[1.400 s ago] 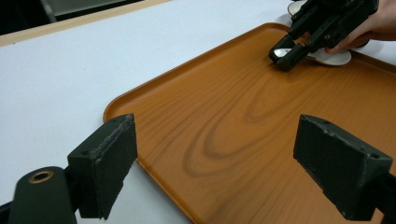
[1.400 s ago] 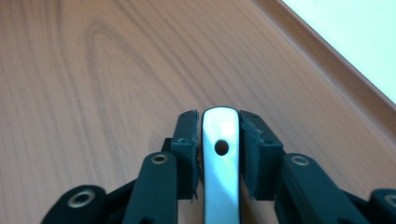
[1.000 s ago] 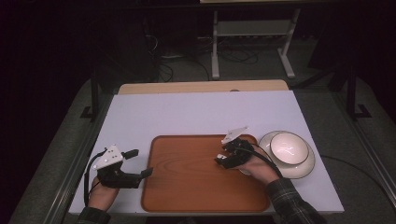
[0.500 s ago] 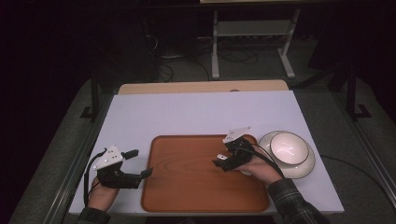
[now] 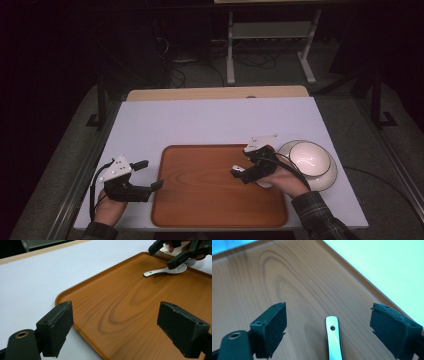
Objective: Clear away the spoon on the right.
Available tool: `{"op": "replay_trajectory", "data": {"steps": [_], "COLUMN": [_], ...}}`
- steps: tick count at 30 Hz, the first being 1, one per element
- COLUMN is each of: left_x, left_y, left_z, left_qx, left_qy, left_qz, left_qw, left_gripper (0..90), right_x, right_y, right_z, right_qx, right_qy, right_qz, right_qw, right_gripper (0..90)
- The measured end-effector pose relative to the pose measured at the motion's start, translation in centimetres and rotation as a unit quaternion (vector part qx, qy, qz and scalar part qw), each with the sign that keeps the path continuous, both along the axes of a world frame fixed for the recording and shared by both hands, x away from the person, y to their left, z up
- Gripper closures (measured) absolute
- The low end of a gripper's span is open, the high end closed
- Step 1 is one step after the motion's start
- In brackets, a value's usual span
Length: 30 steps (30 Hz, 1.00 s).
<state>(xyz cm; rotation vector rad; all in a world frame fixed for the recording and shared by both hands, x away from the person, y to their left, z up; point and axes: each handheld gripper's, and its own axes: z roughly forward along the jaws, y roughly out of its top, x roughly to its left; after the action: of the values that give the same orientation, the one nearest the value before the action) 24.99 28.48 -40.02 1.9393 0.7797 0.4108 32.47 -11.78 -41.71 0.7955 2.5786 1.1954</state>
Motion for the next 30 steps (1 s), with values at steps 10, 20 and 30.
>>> {"op": "replay_trajectory", "data": {"steps": [10, 20, 30], "left_x": [0.1, 0.1, 0.1], "left_y": [-0.1, 0.0, 0.1], "left_z": [0.0, 0.0, 0.1], "left_qx": [0.0, -0.001, -0.002], "left_qy": [0.001, 0.0, -0.002], "left_qz": [-0.001, -0.001, 0.0], "left_qw": [1.0, 1.0, 1.0], "left_gripper": [12.9, 12.9, 12.9], "right_x": [-0.7, -1.4, -2.6], "right_y": [-0.9, -2.1, -4.2], "right_z": [1.1, 2.1, 3.3], "right_qx": [0.016, 0.034, 0.066], "right_qy": [-0.009, -0.017, -0.025], "right_qz": [0.0, -0.002, -0.006], "right_qw": [0.9998, 0.9993, 0.9975], "right_gripper": [11.6, 9.9, 9.6]}}
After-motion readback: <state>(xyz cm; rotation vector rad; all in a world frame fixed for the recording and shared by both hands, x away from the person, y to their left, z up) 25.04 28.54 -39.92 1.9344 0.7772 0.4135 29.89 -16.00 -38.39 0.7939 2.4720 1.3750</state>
